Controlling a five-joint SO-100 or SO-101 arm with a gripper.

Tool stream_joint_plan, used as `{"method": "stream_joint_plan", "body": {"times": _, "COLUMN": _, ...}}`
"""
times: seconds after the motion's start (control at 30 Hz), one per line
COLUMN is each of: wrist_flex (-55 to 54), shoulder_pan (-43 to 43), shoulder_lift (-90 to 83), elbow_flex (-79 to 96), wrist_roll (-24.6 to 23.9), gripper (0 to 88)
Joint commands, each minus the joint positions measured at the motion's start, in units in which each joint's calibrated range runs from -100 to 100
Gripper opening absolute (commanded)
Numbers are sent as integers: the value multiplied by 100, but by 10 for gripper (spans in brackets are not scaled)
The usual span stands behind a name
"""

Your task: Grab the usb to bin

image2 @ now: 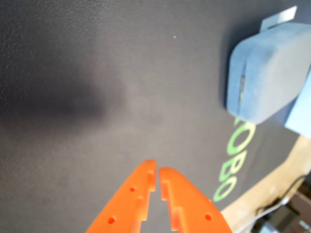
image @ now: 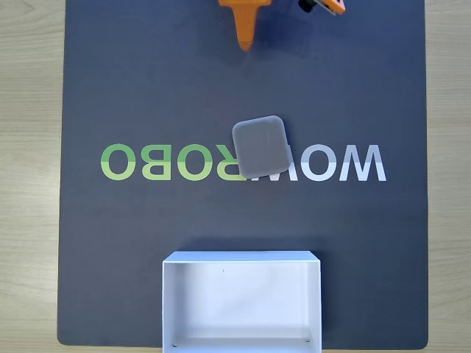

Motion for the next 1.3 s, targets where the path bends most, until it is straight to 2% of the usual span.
{"method": "stream_joint_plan", "body": {"times": 0.0, "wrist_flex": -184, "shoulder_pan": -23, "shoulder_lift": 59, "elbow_flex": -27, "wrist_roll": -9, "gripper": 10}}
{"method": "stream_joint_plan", "body": {"times": 0.23, "wrist_flex": -1022, "shoulder_pan": -31, "shoulder_lift": 1484, "elbow_flex": -749, "wrist_roll": -9, "gripper": 10}}
{"method": "stream_joint_plan", "body": {"times": 0.4, "wrist_flex": -1467, "shoulder_pan": -31, "shoulder_lift": 3451, "elbow_flex": -2592, "wrist_roll": -9, "gripper": 10}}
{"method": "stream_joint_plan", "body": {"times": 0.73, "wrist_flex": -1371, "shoulder_pan": -31, "shoulder_lift": 7664, "elbow_flex": -6513, "wrist_roll": 55, "gripper": 28}}
{"method": "stream_joint_plan", "body": {"times": 0.83, "wrist_flex": -899, "shoulder_pan": -31, "shoulder_lift": 8639, "elbow_flex": -7479, "wrist_roll": 491, "gripper": 85}}
{"method": "stream_joint_plan", "body": {"times": 1.03, "wrist_flex": 1108, "shoulder_pan": -376, "shoulder_lift": 9852, "elbow_flex": -9051, "wrist_roll": 1232, "gripper": 203}}
{"method": "stream_joint_plan", "body": {"times": 1.27, "wrist_flex": 2304, "shoulder_pan": -460, "shoulder_lift": 10555, "elbow_flex": -9584, "wrist_roll": 1411, "gripper": 325}}
